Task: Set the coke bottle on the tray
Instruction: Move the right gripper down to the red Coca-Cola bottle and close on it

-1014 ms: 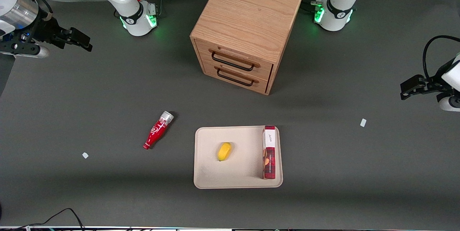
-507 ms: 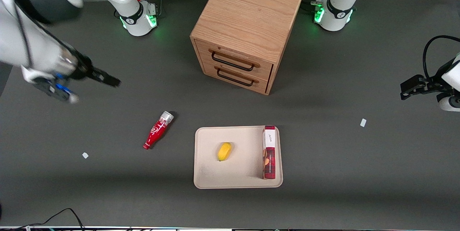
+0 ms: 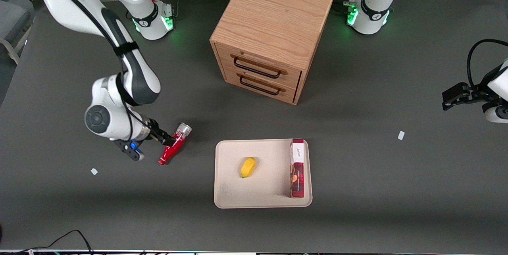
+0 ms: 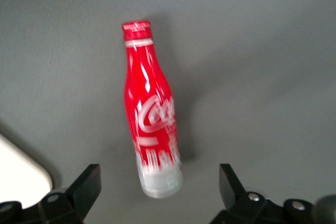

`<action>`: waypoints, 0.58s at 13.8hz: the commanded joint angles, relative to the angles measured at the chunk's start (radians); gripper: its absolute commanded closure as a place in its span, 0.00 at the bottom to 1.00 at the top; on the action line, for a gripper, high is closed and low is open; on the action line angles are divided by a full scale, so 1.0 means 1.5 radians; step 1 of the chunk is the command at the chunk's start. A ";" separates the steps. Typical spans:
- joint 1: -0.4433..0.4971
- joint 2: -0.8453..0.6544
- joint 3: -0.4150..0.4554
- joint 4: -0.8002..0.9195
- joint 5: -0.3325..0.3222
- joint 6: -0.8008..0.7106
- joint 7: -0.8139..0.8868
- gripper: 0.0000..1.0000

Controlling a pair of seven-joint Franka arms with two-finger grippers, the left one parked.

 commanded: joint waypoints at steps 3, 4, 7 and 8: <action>0.011 0.065 -0.002 -0.007 0.006 0.115 0.016 0.00; 0.011 0.072 -0.001 -0.022 0.002 0.146 0.009 0.49; 0.025 0.078 -0.001 -0.025 -0.010 0.166 0.006 1.00; 0.026 0.072 -0.001 -0.024 -0.010 0.154 0.005 1.00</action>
